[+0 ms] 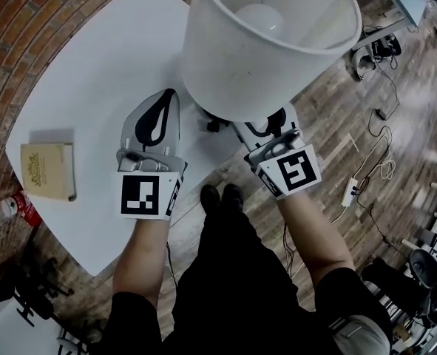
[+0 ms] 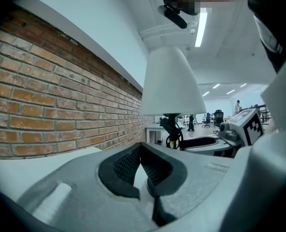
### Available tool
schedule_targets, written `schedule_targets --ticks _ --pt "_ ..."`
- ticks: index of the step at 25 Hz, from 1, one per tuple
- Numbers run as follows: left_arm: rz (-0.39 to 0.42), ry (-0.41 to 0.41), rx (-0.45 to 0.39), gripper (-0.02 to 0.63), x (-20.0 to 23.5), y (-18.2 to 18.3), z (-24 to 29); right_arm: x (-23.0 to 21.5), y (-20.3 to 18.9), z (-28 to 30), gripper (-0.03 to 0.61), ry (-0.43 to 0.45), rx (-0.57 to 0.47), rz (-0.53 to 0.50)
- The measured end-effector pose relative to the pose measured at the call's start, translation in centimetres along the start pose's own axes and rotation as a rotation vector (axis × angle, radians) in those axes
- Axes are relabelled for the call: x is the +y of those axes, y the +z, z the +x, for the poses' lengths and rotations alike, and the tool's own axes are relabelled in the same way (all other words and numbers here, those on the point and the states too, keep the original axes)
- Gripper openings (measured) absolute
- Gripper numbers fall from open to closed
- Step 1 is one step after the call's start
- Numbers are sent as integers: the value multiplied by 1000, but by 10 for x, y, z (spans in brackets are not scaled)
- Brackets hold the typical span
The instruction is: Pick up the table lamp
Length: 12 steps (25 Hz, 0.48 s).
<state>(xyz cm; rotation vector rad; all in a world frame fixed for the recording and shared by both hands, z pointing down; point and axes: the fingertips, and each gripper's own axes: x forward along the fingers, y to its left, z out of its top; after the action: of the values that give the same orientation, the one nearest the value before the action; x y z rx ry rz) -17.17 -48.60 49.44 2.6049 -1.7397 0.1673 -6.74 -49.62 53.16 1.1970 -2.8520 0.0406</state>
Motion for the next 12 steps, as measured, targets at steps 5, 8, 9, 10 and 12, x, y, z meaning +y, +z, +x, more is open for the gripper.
schedule_targets --ticks 5,8,9,10,12 --pt "0 -1 -1 8 -1 -4 4 0 5 18 273 -15 -22 -20" --pt "2 -3 2 8 -1 -7 6 -3 7 29 278 -29 -39 -17" --pt "2 -3 4 8 -1 -8 7 -5 8 32 279 -38 -45 -11" --pt "2 -5 6 8 0 -9 8 -7 9 36 279 -48 -52 -4" --pt "5 -9 14 8 0 -11 9 -11 11 42 278 -68 -68 8"
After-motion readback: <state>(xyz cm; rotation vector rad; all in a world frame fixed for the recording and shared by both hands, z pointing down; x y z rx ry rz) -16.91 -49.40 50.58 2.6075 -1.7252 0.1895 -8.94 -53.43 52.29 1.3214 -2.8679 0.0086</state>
